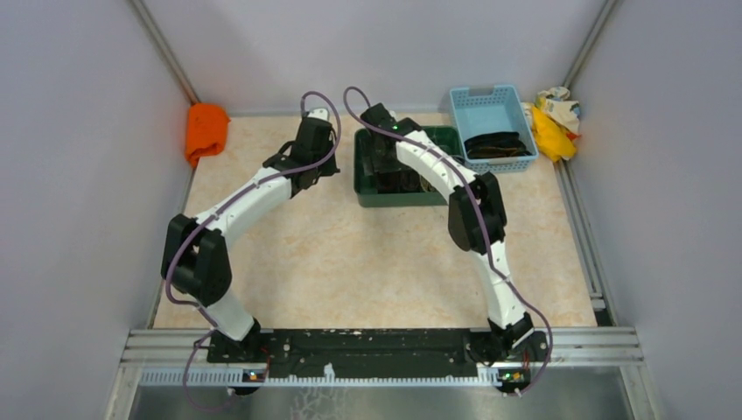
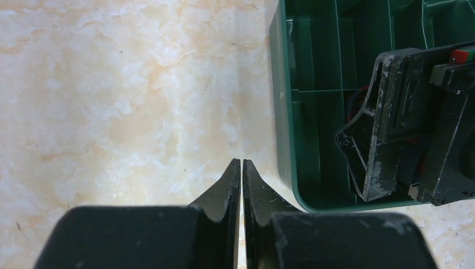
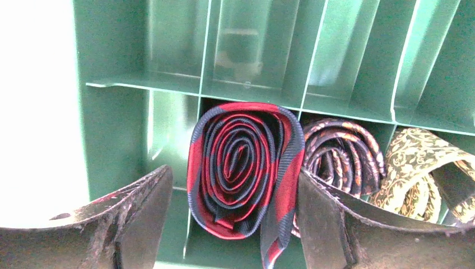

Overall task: Roll the ties
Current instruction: Place the tie in the storage box, then reset both arms

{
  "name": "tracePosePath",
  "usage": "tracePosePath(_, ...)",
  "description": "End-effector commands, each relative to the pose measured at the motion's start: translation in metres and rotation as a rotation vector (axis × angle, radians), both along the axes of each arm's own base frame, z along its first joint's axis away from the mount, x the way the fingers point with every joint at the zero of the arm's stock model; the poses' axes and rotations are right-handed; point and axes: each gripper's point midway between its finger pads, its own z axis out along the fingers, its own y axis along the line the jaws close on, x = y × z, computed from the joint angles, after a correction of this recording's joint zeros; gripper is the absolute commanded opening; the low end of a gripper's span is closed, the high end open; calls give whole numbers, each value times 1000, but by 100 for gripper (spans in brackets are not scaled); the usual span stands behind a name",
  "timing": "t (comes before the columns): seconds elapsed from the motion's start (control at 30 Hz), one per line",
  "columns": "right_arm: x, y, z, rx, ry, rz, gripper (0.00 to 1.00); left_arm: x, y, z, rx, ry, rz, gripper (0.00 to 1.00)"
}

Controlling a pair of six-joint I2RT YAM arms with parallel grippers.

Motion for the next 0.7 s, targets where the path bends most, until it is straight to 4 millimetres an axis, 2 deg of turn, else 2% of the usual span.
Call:
tracePosePath(0.0, -1, -5, -13, -37, 25, 19, 78, 0, -1, -11, 3, 30, -9, 9)
tracePosePath(0.1, 3, -1, 1, -6, -27, 34, 80, -1, 0, -10, 4, 28, -7, 9)
tracePosePath(0.17, 7, 0, 22, 6, -88, 31, 81, -1, 2, -8, 4, 23, 4, 9)
tracePosePath(0.33, 9, -1, 89, 85, -265, 27, 81, -4, 7, 4, -5, -5, 20, 10)
tracePosePath(0.47, -4, 5, 152, 206, -420, 73, 86, -5, 11, 9, 0, -24, 35, 13)
tracePosePath(0.53, -14, -3, 188, 237, -513, 67, 94, -5, 11, 7, -5, -25, 34, 16)
tracePosePath(0.6, -23, -13, 207, 252, -565, 50, 98, -6, 10, 5, -10, -21, 33, 17)
tracePosePath(0.67, -29, -26, 215, 240, -593, 22, 99, -6, 10, 5, -16, -22, 32, 18)
